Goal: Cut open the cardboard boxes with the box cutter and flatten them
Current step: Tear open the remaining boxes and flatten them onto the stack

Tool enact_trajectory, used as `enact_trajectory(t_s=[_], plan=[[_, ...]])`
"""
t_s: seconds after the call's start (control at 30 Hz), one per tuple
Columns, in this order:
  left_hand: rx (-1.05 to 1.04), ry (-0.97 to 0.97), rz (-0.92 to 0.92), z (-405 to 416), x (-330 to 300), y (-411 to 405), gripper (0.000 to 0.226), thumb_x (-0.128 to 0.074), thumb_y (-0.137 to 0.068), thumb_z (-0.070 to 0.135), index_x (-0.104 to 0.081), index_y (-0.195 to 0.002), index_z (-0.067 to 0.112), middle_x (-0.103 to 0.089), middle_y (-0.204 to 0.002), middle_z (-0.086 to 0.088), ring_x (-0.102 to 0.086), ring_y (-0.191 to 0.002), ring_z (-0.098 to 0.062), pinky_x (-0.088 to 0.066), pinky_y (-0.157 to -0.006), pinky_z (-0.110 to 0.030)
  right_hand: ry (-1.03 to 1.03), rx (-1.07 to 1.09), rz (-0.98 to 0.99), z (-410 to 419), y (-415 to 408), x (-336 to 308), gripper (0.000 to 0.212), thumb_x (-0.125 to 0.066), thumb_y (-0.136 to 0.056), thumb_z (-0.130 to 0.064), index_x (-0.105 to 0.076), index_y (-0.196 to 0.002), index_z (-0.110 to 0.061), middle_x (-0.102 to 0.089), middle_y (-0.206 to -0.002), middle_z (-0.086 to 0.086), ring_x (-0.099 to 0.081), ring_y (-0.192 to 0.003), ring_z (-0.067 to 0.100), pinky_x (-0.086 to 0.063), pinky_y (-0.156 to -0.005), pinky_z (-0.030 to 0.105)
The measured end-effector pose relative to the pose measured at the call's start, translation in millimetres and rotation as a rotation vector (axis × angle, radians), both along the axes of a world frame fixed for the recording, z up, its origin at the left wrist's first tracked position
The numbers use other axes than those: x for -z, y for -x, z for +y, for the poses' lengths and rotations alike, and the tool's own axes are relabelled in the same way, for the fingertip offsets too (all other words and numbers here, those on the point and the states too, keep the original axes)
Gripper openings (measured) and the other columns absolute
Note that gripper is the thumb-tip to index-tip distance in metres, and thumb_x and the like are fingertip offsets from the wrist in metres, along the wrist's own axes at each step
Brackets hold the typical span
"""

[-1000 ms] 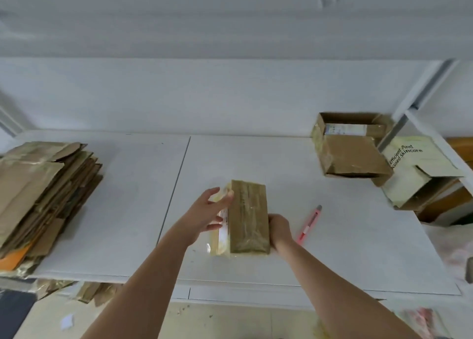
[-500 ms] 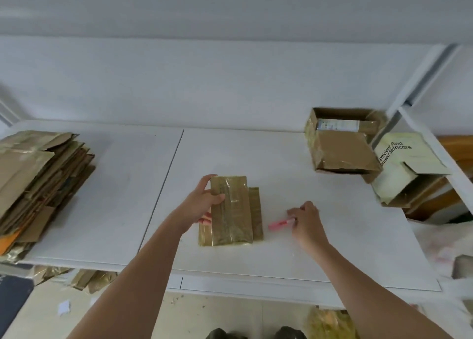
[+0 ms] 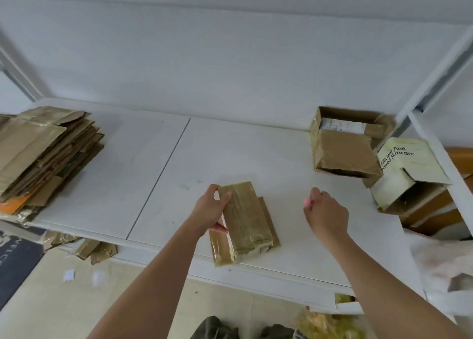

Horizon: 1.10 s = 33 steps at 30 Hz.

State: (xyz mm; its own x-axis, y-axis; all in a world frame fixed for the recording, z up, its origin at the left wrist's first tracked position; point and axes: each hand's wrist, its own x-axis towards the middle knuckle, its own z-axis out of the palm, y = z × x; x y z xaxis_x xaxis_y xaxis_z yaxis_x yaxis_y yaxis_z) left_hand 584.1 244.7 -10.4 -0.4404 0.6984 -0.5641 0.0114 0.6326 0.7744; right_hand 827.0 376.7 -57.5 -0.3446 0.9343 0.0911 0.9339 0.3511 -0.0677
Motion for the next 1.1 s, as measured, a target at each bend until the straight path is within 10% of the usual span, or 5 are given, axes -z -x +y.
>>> enact_trajectory(t_s=[0.13, 0.33, 0.7, 1.1], plan=[[-0.135, -0.036, -0.080, -0.9, 4.7, -10.5, 0.030, -0.064, -0.093, 0.038, -0.053, -0.116, 0.023, -0.058, -0.110, -0.017, -0.072, -0.068, -0.039, -0.060, -0.057, -0.051, 0.238, -0.066, 0.820, -3.5, 18.9, -29.0, 0.016, -0.061, -0.091, -0.011, -0.048, -0.082, -0.015, -0.058, -0.074, -0.006, -0.058, -0.067, 0.001, -0.038, -0.055, 0.023], [-0.216, -0.075, -0.058, -3.1, 11.1, -18.1, 0.031, -0.067, -0.091, 0.038, -0.057, -0.118, 0.026, -0.060, -0.109, -0.012, -0.072, -0.068, -0.031, -0.060, -0.054, -0.048, 0.637, -0.308, 1.234, -29.7, 68.7, -53.8, 0.009, -0.055, -0.098, -0.005, -0.063, -0.100, -0.008, -0.069, -0.087, 0.009, -0.068, -0.083, 0.024, -0.058, -0.079, 0.039], [-0.220, -0.096, -0.059, -1.9, 21.8, -16.6, 0.045, -0.062, -0.094, 0.041, -0.053, -0.135, 0.026, -0.062, -0.116, -0.013, -0.073, -0.081, -0.034, -0.061, -0.062, -0.049, 0.584, -0.447, 1.105, -35.2, 86.7, -30.6, 0.007, -0.065, -0.091, -0.006, -0.065, -0.085, -0.003, -0.071, -0.080, -0.018, -0.065, -0.076, -0.001, -0.046, -0.065, 0.013], [-0.218, -0.088, -0.089, -2.8, 22.3, -14.9, 0.044, -0.062, -0.093, 0.043, -0.053, -0.134, 0.028, -0.063, -0.114, -0.013, -0.073, -0.082, -0.036, -0.062, -0.062, -0.047, 0.610, -0.447, 1.130, -33.2, 88.2, -28.5, 0.006, -0.067, -0.091, -0.006, -0.067, -0.087, -0.011, -0.072, -0.083, -0.012, -0.067, -0.078, 0.005, -0.049, -0.064, 0.017]])
